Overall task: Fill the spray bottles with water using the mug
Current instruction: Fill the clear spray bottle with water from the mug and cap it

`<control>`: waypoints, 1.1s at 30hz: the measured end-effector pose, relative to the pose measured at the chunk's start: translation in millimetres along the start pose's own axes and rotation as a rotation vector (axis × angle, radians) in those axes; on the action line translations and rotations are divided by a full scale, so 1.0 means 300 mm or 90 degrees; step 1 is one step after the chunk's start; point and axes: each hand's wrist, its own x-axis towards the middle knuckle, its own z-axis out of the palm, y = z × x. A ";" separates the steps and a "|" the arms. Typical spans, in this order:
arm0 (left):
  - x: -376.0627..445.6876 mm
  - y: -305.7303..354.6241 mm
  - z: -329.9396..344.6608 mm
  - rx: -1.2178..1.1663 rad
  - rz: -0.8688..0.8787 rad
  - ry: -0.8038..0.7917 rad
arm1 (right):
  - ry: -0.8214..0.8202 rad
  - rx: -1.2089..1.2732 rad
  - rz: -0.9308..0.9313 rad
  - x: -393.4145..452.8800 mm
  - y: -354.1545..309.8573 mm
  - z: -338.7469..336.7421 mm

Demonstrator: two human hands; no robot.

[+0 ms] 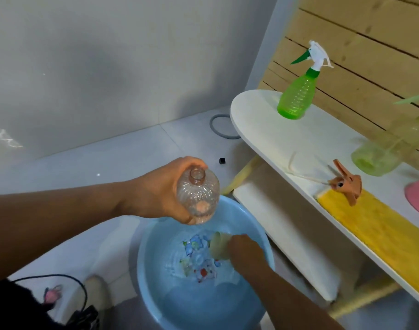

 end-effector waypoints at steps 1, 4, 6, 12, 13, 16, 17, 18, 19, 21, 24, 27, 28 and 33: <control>0.002 -0.003 -0.003 -0.001 -0.001 0.003 | -0.006 -0.026 -0.009 0.009 0.000 0.029; 0.007 -0.008 -0.011 0.015 -0.007 0.005 | -0.027 -0.045 0.004 0.038 0.002 0.084; 0.010 -0.015 -0.016 0.027 -0.014 0.006 | -0.040 -0.048 -0.005 0.050 -0.003 0.112; 0.005 -0.028 -0.016 0.036 -0.029 -0.007 | -0.064 0.048 -0.014 0.070 -0.024 0.145; 0.004 -0.028 -0.015 0.034 -0.029 -0.008 | -0.066 0.093 -0.004 0.070 -0.022 0.131; -0.001 -0.025 -0.015 0.032 -0.028 -0.019 | -0.028 0.297 0.085 0.067 -0.002 0.081; -0.004 -0.024 -0.016 0.033 -0.027 -0.023 | -0.014 0.382 0.123 0.061 0.009 0.059; -0.007 -0.024 -0.016 0.038 -0.024 -0.026 | -0.010 0.451 0.145 0.054 0.017 0.036; -0.010 -0.022 -0.017 0.044 -0.020 -0.028 | -0.014 0.509 0.156 0.038 0.025 0.007; -0.018 -0.020 -0.021 0.054 -0.016 -0.025 | -0.029 0.601 0.162 -0.005 0.034 -0.061; -0.022 -0.016 -0.025 0.065 -0.018 -0.018 | -0.001 0.640 0.135 -0.064 0.039 -0.163; -0.036 -0.003 -0.029 0.065 -0.015 -0.012 | 0.078 0.632 0.104 -0.137 0.039 -0.280; -0.038 0.000 -0.030 0.063 -0.017 -0.010 | 0.103 0.647 0.100 -0.157 0.045 -0.318; -0.048 0.023 -0.031 0.048 -0.033 -0.005 | 0.199 0.667 0.067 -0.286 0.076 -0.526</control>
